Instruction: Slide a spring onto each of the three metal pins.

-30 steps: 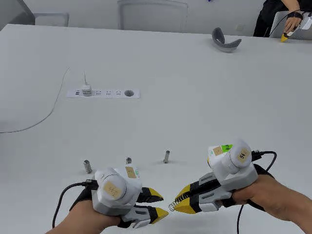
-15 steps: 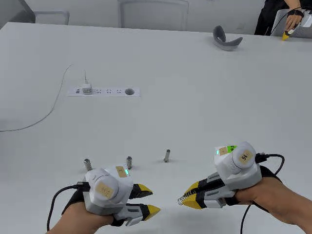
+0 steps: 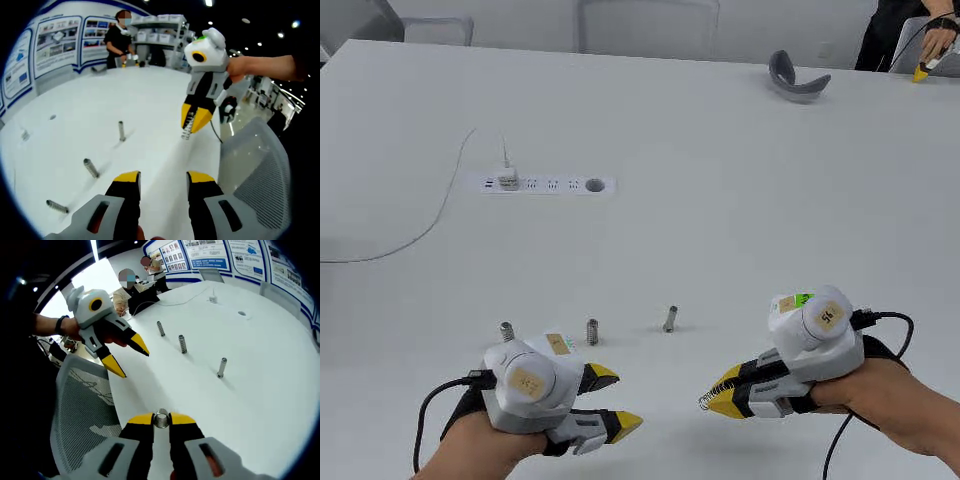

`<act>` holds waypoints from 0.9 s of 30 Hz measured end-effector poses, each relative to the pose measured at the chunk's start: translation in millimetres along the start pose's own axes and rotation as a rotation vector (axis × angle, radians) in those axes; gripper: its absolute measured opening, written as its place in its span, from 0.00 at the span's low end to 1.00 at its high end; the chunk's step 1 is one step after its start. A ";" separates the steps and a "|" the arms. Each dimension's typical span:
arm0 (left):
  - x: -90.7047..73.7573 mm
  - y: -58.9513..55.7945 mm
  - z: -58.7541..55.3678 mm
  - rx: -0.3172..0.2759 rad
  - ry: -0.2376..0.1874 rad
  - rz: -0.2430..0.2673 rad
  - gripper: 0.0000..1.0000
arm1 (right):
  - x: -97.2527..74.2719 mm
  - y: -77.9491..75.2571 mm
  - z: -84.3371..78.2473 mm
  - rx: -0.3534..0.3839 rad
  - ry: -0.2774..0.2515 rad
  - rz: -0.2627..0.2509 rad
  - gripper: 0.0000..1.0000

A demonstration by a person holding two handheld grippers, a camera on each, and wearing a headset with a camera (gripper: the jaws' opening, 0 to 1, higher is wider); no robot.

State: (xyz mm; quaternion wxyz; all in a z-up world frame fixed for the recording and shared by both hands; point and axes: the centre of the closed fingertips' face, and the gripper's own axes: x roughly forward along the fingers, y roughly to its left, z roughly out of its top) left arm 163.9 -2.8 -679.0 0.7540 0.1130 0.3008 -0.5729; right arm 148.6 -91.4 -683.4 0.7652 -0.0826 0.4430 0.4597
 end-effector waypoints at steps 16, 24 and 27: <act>-14.8 18.3 -2.9 -0.049 -0.018 0.073 0.47 | 2.3 -30.6 5.4 -0.011 0.024 -0.041 0.13; -23.4 26.2 -5.0 -0.072 -0.023 0.104 0.53 | 5.3 -48.0 14.1 -0.013 0.033 -0.061 0.13; -26.8 29.7 -6.3 -0.079 -0.025 0.119 0.54 | 6.6 -55.0 17.6 -0.005 0.031 -0.075 0.13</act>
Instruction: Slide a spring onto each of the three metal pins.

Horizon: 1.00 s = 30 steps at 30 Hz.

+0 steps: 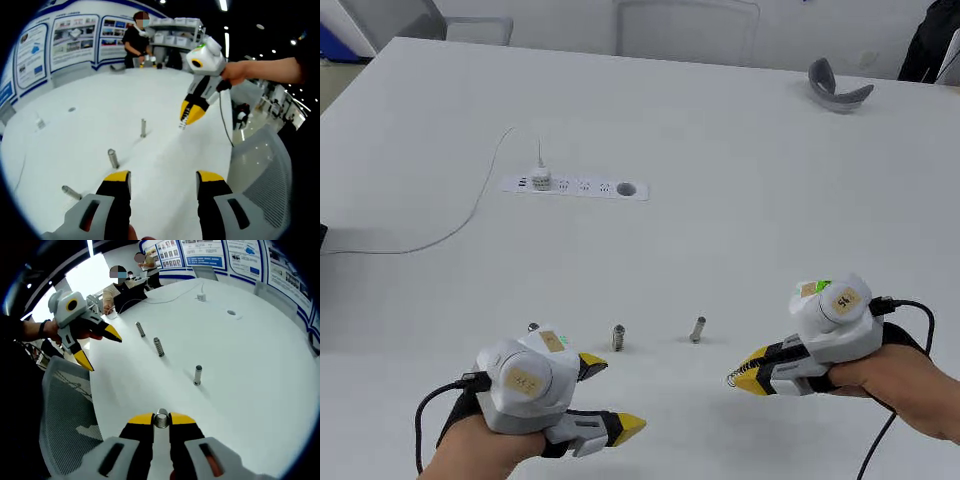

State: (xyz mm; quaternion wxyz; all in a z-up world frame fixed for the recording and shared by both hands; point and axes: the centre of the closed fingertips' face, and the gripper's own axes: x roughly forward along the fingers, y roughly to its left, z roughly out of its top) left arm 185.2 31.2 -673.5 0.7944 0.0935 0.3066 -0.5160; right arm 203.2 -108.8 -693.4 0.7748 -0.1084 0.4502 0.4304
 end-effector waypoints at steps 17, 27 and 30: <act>-17.7 22.3 -8.1 -0.054 -0.007 0.074 0.62 | 10.1 -33.4 25.9 -0.018 0.015 -0.037 0.13; -22.8 25.5 -14.9 -0.073 0.000 0.088 0.65 | 17.9 -48.4 44.7 -0.042 0.017 -0.048 0.13; -26.9 26.3 -15.7 -0.079 -0.002 0.093 0.66 | 20.7 -51.6 49.5 -0.047 0.018 -0.049 0.13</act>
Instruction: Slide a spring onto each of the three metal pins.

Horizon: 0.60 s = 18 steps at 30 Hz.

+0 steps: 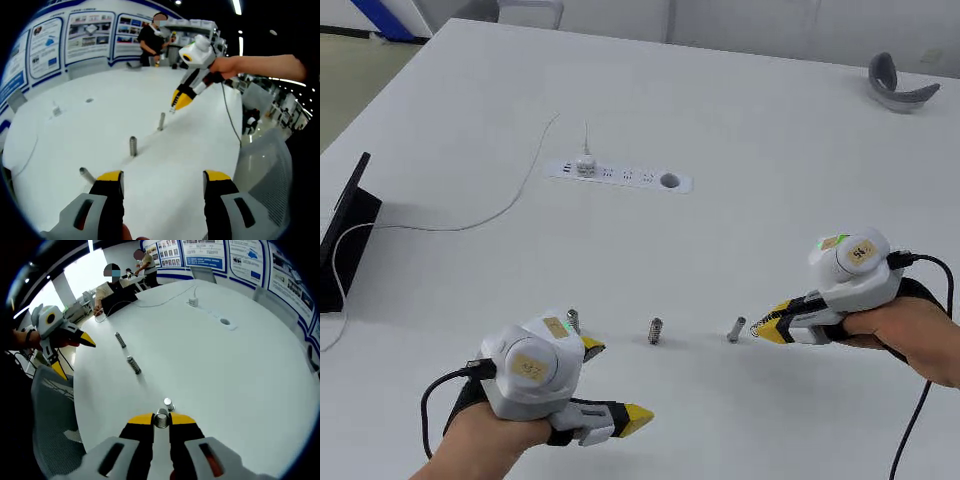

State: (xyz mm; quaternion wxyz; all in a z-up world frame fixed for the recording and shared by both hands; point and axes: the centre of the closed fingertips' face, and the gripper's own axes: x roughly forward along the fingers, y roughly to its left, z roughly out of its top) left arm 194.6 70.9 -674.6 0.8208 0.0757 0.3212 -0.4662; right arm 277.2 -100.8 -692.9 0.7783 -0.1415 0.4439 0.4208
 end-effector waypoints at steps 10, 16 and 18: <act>-8.2 5.7 -8.4 -0.016 0.010 0.018 0.67 | 9.3 -5.3 6.3 -0.015 0.015 0.007 0.13; -10.9 7.7 -10.1 -0.029 0.008 0.024 0.67 | 12.5 -6.4 6.8 -0.023 0.018 0.007 0.13; -11.4 8.4 -10.5 -0.031 0.008 0.026 0.67 | 13.2 -5.4 8.4 -0.026 0.017 0.007 0.13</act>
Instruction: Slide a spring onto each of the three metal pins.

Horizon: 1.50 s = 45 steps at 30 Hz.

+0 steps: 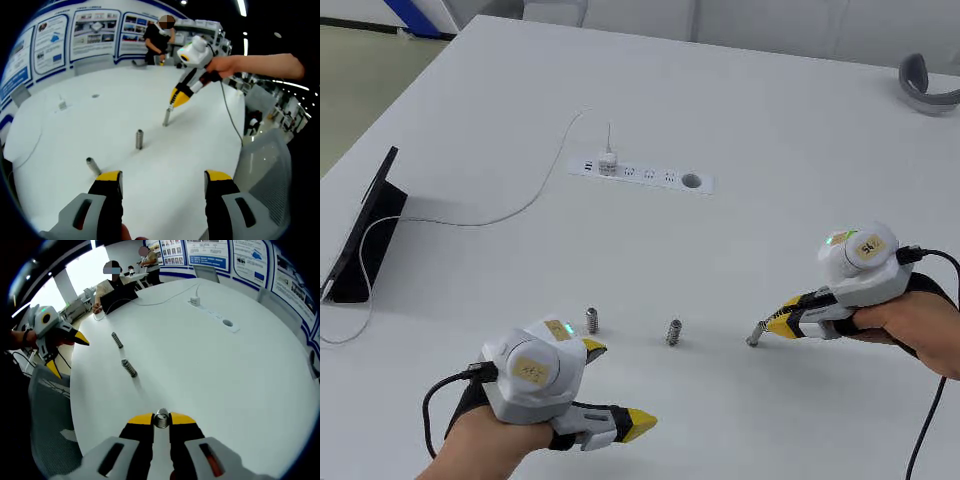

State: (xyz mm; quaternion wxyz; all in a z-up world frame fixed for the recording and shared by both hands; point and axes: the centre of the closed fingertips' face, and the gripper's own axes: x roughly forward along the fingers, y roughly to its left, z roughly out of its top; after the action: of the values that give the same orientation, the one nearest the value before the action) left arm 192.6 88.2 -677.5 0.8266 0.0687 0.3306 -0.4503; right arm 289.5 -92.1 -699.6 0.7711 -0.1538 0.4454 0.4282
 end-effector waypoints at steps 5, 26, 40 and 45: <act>-0.9 1.5 0.7 -0.003 -0.005 0.005 0.68 | 4.0 -0.8 1.7 -0.010 0.007 0.002 0.13; -3.3 3.3 1.8 -0.029 -0.020 0.008 0.68 | 20.7 0.8 -1.6 -0.066 0.044 0.004 0.13; -3.3 4.2 3.0 -0.030 -0.020 0.011 0.67 | 35.5 0.9 -11.7 -0.109 0.084 0.000 0.13; -3.0 4.3 1.8 -0.033 -0.017 0.011 0.67 | 41.3 0.0 -15.4 -0.111 0.094 -0.002 0.13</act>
State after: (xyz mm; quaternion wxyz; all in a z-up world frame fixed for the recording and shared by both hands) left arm 195.7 92.1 -675.1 0.8329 0.0529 0.3306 -0.4407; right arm 290.7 -80.0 -742.0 0.7402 -0.2166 0.4564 0.4438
